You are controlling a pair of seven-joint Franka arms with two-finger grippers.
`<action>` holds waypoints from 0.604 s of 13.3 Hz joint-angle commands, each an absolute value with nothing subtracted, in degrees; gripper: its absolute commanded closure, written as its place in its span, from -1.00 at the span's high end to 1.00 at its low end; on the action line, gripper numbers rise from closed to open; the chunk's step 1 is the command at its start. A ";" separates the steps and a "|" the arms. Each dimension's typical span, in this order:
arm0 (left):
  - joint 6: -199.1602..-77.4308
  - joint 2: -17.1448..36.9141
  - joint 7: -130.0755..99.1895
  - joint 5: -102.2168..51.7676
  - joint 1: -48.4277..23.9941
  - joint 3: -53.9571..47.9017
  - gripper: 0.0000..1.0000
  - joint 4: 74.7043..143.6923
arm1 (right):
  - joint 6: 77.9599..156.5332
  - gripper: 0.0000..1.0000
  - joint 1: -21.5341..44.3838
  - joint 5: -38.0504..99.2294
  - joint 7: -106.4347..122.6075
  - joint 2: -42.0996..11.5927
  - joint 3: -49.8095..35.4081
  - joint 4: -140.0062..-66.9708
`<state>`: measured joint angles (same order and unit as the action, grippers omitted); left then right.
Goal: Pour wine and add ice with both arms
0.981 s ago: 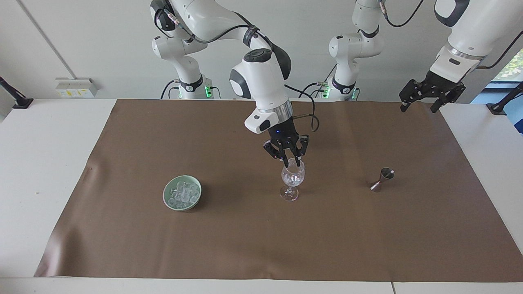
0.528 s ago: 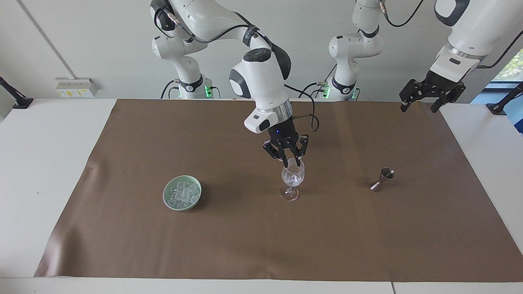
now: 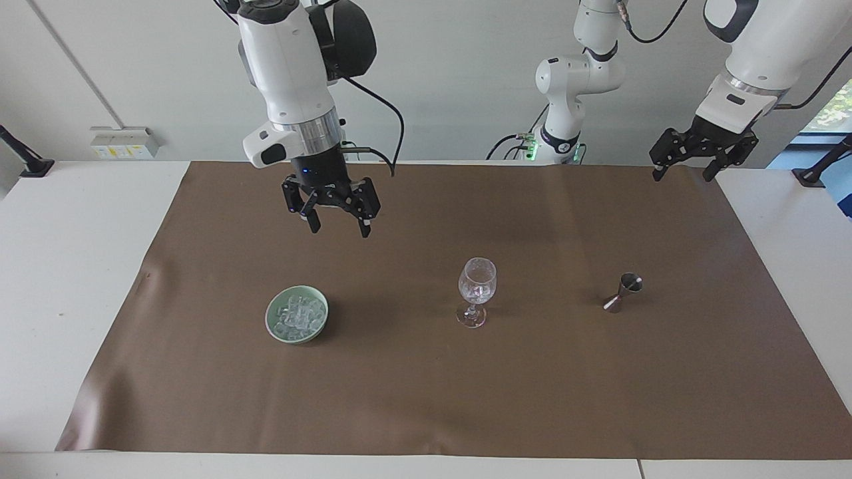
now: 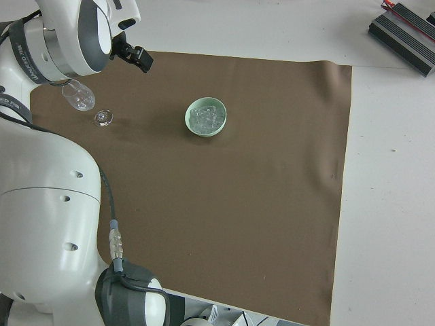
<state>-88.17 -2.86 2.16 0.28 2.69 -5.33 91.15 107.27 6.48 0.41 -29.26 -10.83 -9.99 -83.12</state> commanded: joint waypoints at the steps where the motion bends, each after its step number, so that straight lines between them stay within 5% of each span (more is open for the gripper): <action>1: -87.54 -3.78 2.73 1.50 2.37 -5.36 1.00 91.85 | 103.46 1.00 3.79 1.58 -26.10 -8.45 -10.63 -84.46; 8: -87.45 -3.87 2.55 1.05 2.55 -5.27 1.00 90.53 | 92.74 1.00 -5.35 1.49 -10.33 -3.96 -10.63 -84.46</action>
<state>-88.14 -2.90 2.17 0.30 2.67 -5.44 90.97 94.49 -2.26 0.61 -16.56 -5.16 -9.96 -83.11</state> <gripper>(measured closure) 0.000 0.000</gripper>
